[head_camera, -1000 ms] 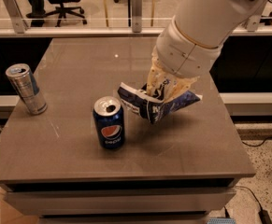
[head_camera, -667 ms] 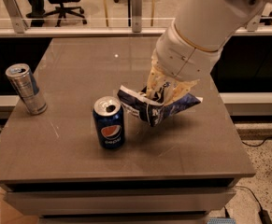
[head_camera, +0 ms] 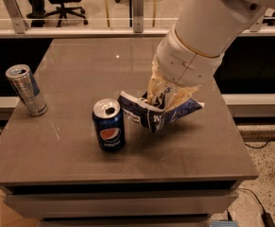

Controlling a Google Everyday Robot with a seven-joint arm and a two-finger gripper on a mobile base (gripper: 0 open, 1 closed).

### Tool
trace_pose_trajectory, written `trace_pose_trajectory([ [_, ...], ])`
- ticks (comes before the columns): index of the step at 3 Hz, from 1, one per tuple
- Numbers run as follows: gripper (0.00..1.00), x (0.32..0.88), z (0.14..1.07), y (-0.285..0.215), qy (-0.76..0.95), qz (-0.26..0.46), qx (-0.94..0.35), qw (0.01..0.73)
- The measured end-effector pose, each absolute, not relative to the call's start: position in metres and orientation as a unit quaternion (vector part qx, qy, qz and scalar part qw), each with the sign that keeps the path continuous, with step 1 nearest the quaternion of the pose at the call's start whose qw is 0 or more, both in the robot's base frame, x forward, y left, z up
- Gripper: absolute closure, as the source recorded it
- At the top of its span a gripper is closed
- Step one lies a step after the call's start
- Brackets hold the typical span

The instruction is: Move blue chip bag near pepsi can

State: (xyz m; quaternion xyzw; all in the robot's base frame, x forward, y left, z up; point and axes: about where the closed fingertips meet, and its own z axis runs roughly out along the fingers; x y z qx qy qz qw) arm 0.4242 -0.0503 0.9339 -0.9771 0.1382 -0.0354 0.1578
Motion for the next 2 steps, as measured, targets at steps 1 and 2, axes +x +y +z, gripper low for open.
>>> trace_pose_trajectory([
  [1,1.0,0.418,0.9284,-0.0491,0.139,-0.028,-0.977,0.159],
  [2,1.0,0.4117,0.9239,-0.0473,0.138,-0.019,-0.977,0.161],
])
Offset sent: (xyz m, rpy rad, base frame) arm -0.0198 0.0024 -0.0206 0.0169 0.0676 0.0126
